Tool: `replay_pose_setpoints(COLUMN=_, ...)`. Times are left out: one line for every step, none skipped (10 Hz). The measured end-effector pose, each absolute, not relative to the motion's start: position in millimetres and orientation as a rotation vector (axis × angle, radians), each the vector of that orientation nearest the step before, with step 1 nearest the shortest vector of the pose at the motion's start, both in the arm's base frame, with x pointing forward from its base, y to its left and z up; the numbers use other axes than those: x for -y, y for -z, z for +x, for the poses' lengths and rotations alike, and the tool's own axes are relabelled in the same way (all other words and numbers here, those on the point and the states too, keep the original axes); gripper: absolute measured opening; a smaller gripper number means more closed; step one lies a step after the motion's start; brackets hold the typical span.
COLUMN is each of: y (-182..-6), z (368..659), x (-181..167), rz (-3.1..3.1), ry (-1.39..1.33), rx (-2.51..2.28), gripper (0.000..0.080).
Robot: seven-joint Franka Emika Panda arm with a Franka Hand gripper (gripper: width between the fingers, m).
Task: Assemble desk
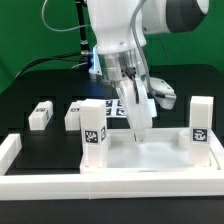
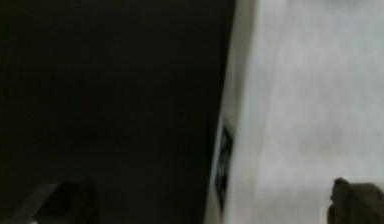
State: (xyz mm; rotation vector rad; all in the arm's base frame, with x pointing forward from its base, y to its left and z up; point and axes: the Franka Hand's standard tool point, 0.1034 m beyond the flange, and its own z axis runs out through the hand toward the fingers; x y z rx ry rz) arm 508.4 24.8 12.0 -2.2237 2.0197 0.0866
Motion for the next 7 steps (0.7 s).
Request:
replay_pose_setpoints(y=-8.2, z=510, x=-35, rz=-2.203, ry=-0.105, rx=-2.049, gripper=0.0649)
replay_pose_setpoints(y=-6.5, z=510, x=-53, rz=-2.199, ry=-0.19, rx=-2.064, gripper=0.0649)
replay_pose_setpoints(y=-7.9, z=516, x=-56, rz=-2.198, ry=-0.192, rx=-2.056, gripper=0.0649)
replay_pose_setpoints(y=-7.5, z=516, x=-54, rz=-2.2, ry=-0.189, rx=-2.055, gripper=0.0649)
replay_pose_setpoints(y=-7.4, z=516, x=-55, rz=-2.201, ry=-0.19, rx=-2.054, gripper=0.0546)
replay_pose_setpoints(y=-7.4, z=516, x=-55, rz=-2.201, ry=-0.19, rx=-2.054, gripper=0.0403)
replay_pose_setpoints(y=-7.4, z=516, x=-55, rz=-2.201, ry=-0.19, rx=-2.054, gripper=0.0267)
